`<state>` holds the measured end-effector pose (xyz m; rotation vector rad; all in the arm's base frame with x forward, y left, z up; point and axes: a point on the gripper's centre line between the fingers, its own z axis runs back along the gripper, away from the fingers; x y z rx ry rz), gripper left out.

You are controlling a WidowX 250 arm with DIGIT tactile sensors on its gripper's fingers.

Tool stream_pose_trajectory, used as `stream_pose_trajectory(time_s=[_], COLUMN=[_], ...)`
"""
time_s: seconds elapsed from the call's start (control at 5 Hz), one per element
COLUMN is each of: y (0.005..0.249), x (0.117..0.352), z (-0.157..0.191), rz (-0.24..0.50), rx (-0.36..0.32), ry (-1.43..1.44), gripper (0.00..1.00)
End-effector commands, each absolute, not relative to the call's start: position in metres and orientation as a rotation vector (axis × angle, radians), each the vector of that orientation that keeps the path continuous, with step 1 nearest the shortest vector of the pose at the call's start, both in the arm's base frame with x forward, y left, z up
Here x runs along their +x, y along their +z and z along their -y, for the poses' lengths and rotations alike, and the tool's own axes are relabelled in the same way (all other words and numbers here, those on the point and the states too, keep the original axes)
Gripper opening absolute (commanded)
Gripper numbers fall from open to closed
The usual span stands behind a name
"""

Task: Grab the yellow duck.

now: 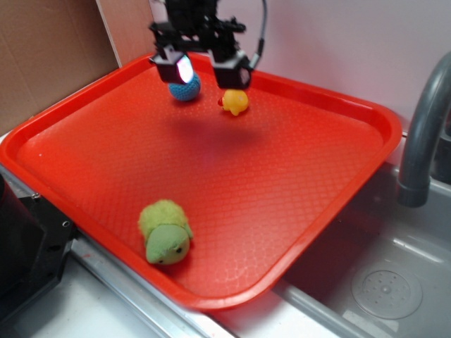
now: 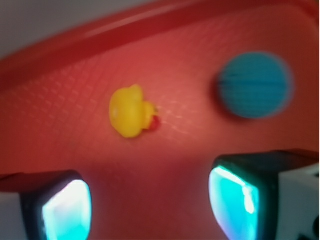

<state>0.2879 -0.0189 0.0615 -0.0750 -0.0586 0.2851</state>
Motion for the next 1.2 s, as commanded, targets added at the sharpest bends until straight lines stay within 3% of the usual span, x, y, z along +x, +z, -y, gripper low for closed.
stream_pose_trajectory(time_s=[0.0,0.2,0.4,0.6,1.0], y=[0.036,0.03,0.043,0.082,0.159], x=[0.33,0.333,0.325,0.289,0.207], z=[0.024,0.02,0.019,0.004,-0.011], rz=[0.087,0.081,0.085,0.059,0.011], rx=[-0.06,-0.034,-0.025,0.03,0.055], ry=[0.169,0.202,0.222,0.193,0.095], gripper=[1.0,1.0,0.0,0.0,0.0])
